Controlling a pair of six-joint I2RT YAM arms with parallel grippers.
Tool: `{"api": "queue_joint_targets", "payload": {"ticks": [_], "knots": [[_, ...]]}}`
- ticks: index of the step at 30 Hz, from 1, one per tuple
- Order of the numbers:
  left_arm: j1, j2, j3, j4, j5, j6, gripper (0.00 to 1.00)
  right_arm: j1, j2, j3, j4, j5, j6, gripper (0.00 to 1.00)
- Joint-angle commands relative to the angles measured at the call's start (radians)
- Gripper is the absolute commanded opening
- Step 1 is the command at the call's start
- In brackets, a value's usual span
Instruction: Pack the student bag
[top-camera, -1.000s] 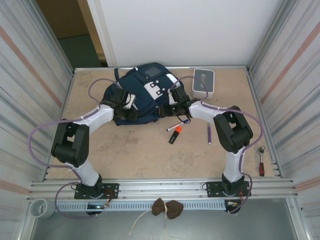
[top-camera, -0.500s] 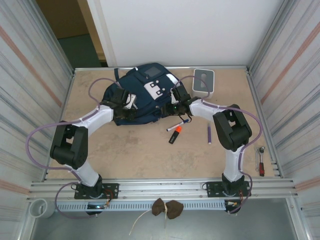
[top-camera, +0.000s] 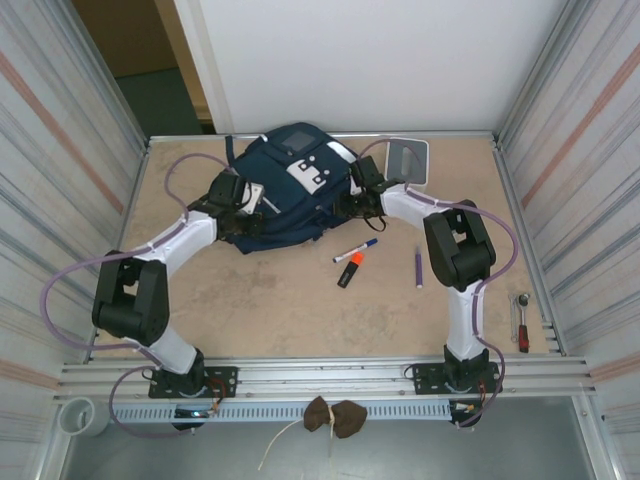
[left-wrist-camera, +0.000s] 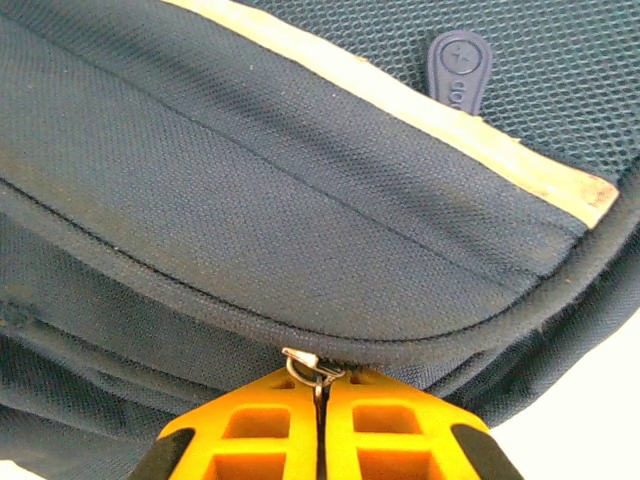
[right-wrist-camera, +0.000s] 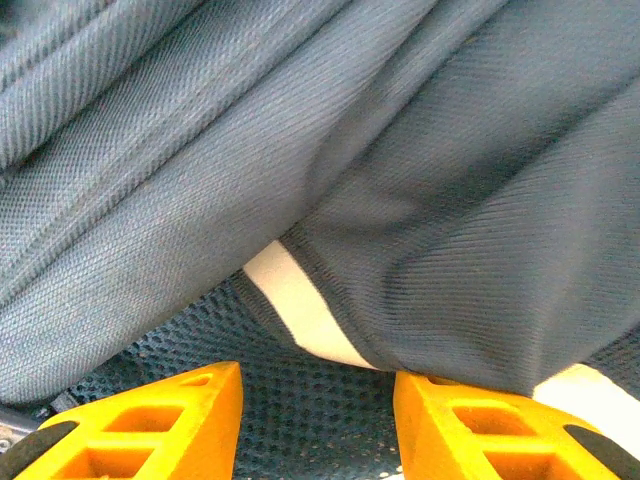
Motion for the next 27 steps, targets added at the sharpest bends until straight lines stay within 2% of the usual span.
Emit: {"api": "queue_joint_targets", "payload": {"ticks": [1, 5, 9, 11, 12, 14, 21, 24, 27], "knots": [[0.015, -0.073, -0.044, -0.004, 0.023, -0.017, 0.00, -0.019, -0.015, 0.030, -0.040, 0.008, -0.046, 0.45], [0.004, -0.107, -0.071, 0.043, 0.061, -0.061, 0.00, -0.008, -0.138, -0.064, 0.029, -0.106, 0.006, 0.47], [-0.015, -0.120, -0.066, 0.052, 0.074, -0.088, 0.00, 0.044, -0.240, -0.209, 0.172, -0.237, 0.149, 0.52], [-0.019, -0.129, -0.070, 0.059, 0.077, -0.105, 0.00, 0.073, -0.259, -0.265, 0.240, -0.255, 0.226, 0.56], [-0.019, -0.134, -0.073, 0.063, 0.081, -0.112, 0.00, 0.088, -0.259, -0.284, 0.267, -0.259, 0.265, 0.61], [-0.020, -0.143, -0.078, 0.070, 0.086, -0.125, 0.00, 0.117, -0.241, -0.297, 0.297, -0.250, 0.316, 0.65], [-0.039, -0.181, -0.104, 0.092, 0.068, -0.162, 0.00, 0.178, -0.158, -0.264, 0.237, -0.044, 0.337, 0.66], [-0.051, -0.195, -0.112, 0.091, 0.026, -0.193, 0.00, 0.168, -0.122, -0.264, 0.267, -0.035, 0.381, 0.65], [-0.063, -0.206, -0.127, 0.097, 0.017, -0.206, 0.00, 0.153, -0.105, -0.300, 0.388, -0.092, 0.453, 0.64]]}}
